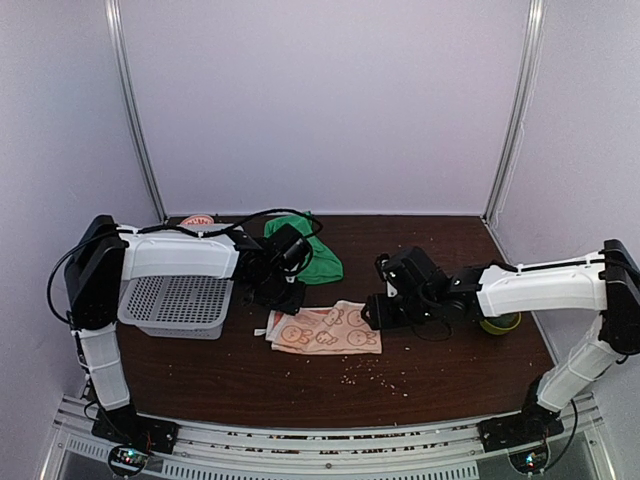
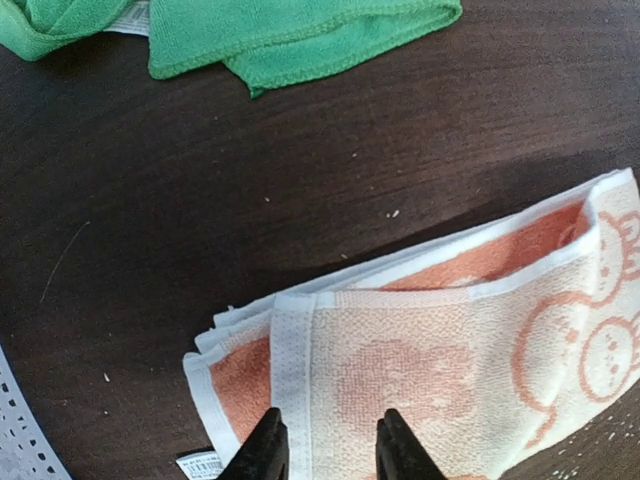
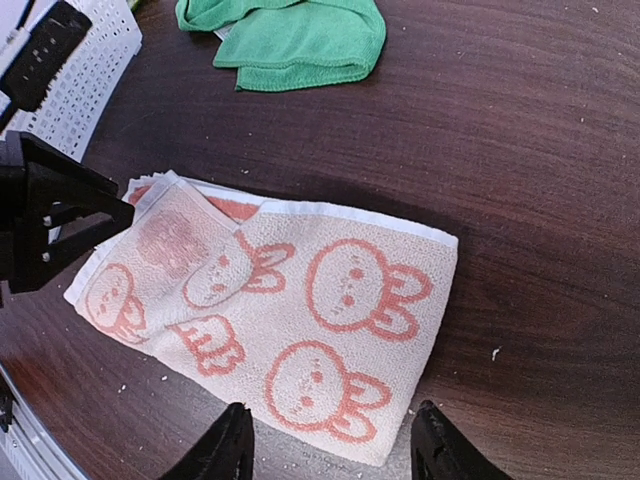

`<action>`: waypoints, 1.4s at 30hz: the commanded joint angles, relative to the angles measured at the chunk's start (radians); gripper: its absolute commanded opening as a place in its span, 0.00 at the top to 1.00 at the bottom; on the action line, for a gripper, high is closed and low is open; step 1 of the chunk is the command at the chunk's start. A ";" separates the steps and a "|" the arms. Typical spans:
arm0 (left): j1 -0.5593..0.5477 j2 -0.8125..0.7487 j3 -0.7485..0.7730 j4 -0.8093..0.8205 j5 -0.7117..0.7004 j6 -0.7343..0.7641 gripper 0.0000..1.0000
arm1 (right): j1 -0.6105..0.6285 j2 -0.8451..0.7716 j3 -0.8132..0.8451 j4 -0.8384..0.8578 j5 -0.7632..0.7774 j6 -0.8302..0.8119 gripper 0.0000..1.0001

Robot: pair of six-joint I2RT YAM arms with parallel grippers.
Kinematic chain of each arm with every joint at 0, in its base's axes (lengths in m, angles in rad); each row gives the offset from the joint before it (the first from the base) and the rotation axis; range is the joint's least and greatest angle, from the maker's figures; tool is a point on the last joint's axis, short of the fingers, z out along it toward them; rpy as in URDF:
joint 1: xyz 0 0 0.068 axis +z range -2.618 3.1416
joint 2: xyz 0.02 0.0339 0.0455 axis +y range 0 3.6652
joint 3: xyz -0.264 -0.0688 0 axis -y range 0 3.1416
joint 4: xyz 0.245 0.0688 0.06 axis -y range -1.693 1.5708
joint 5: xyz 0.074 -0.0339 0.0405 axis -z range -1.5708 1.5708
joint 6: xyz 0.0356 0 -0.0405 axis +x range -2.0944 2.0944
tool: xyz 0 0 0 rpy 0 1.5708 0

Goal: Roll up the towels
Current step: Smooth out the towel at the center of the board.

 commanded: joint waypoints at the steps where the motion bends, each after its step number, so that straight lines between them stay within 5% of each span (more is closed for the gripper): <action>1: 0.022 0.029 0.041 -0.013 0.063 0.024 0.65 | -0.022 -0.063 -0.019 0.022 0.015 0.009 0.46; 7: 0.036 0.061 0.040 -0.013 0.069 0.022 0.57 | -0.039 -0.091 -0.031 0.014 0.006 0.006 0.46; 17: 0.055 0.105 0.038 0.003 0.092 0.011 0.57 | -0.047 -0.098 -0.044 0.024 -0.003 0.015 0.46; 29: 0.064 0.099 0.037 0.026 0.110 0.008 0.69 | -0.057 -0.085 -0.043 0.023 -0.006 0.014 0.48; 36: 0.074 0.118 0.027 0.035 0.129 0.007 0.66 | -0.059 -0.076 -0.039 0.024 -0.014 0.016 0.48; 42: 0.075 0.113 0.021 0.047 0.140 0.004 0.82 | -0.059 -0.074 -0.037 0.021 -0.014 0.017 0.48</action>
